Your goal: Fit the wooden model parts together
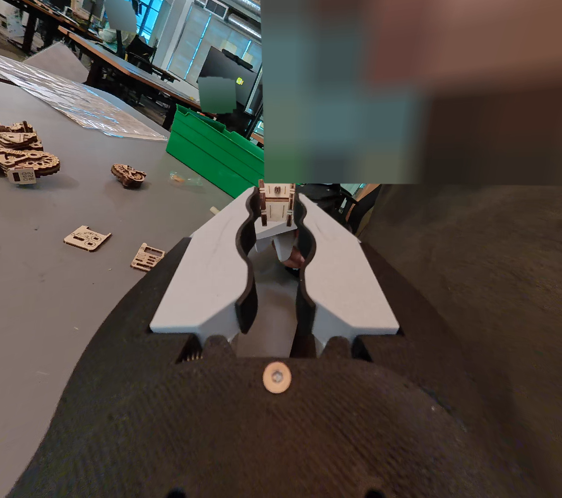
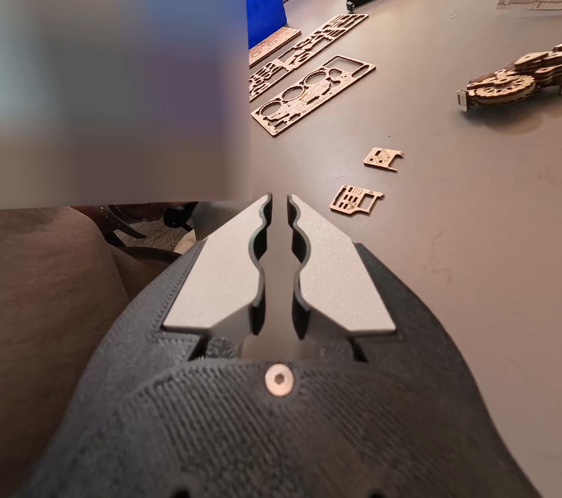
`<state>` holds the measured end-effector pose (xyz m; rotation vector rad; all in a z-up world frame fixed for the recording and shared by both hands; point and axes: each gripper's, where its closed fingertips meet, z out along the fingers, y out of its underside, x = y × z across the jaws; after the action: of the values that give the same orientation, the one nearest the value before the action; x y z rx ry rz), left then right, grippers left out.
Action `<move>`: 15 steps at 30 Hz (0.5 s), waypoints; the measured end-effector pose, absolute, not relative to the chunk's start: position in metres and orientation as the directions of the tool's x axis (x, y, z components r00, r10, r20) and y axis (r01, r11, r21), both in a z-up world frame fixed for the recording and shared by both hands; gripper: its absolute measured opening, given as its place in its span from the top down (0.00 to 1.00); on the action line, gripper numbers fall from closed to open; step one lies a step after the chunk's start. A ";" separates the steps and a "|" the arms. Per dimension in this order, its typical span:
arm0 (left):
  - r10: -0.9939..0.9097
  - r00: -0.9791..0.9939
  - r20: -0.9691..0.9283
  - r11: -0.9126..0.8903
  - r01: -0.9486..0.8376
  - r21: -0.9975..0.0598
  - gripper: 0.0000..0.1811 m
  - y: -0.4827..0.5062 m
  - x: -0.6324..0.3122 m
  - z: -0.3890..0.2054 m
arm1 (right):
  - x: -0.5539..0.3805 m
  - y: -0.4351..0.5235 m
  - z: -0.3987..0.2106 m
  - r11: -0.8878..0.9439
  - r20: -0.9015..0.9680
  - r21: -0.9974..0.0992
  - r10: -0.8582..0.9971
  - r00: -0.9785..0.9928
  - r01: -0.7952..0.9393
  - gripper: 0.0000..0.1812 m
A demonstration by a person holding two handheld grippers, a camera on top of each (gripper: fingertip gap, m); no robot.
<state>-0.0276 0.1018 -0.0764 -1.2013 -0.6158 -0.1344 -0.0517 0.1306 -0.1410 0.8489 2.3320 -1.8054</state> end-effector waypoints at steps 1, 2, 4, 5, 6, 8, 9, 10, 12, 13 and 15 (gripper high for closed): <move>0.225 0.830 0.511 0.370 0.412 -0.832 0.89 0.102 -0.028 -0.077 | -0.052 0.131 -0.141 0.156 -0.381 -0.873 0.377 -0.844 0.463 0.96; 0.231 0.829 0.509 0.365 0.411 -0.835 0.89 0.103 -0.028 -0.078 | -0.052 0.131 -0.141 0.156 -0.381 -0.873 0.377 -0.844 0.463 0.96; 0.250 0.827 0.503 0.346 0.409 -0.844 0.89 0.104 -0.029 -0.081 | -0.051 0.130 -0.141 0.157 -0.382 -0.872 0.376 -0.845 0.464 0.96; 0.262 0.827 0.498 0.335 0.406 -0.850 0.89 0.104 -0.030 -0.083 | -0.051 0.130 -0.141 0.157 -0.382 -0.872 0.374 -0.845 0.464 0.96; 0.271 0.827 0.493 0.324 0.404 -0.856 0.89 0.105 -0.030 -0.085 | -0.051 0.130 -0.141 0.158 -0.383 -0.871 0.373 -0.845 0.465 0.96; 0.298 0.820 0.489 0.293 0.409 -0.864 0.89 0.106 -0.032 -0.091 | -0.051 0.130 -0.141 0.158 -0.384 -0.871 0.373 -0.845 0.466 0.96; 0.306 0.819 0.486 0.280 0.410 -0.868 0.89 0.107 -0.032 -0.093 | -0.051 0.130 -0.141 0.158 -0.384 -0.871 0.373 -0.845 0.466 0.96; 0.312 0.817 0.485 0.272 0.412 -0.870 0.89 0.107 -0.033 -0.095 | -0.051 0.130 -0.141 0.158 -0.385 -0.870 0.372 -0.844 0.466 0.96; 0.338 0.804 0.490 0.257 0.422 -0.869 0.89 0.108 -0.036 -0.101 | -0.051 0.130 -0.141 0.156 -0.387 -0.870 0.372 -0.844 0.468 0.96; 0.342 0.798 0.496 0.257 0.429 -0.866 0.89 0.108 -0.037 -0.102 | -0.051 0.130 -0.141 0.155 -0.388 -0.870 0.372 -0.843 0.469 0.96; 0.355 0.781 0.514 0.263 0.445 -0.856 0.89 0.107 -0.041 -0.104 | -0.051 0.131 -0.141 0.153 -0.391 -0.869 0.372 -0.842 0.471 0.96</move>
<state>-0.0408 0.1065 -0.1039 -1.3389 -0.7277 -0.0685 -0.0515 0.1307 -0.1411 0.8513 2.3201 -1.8002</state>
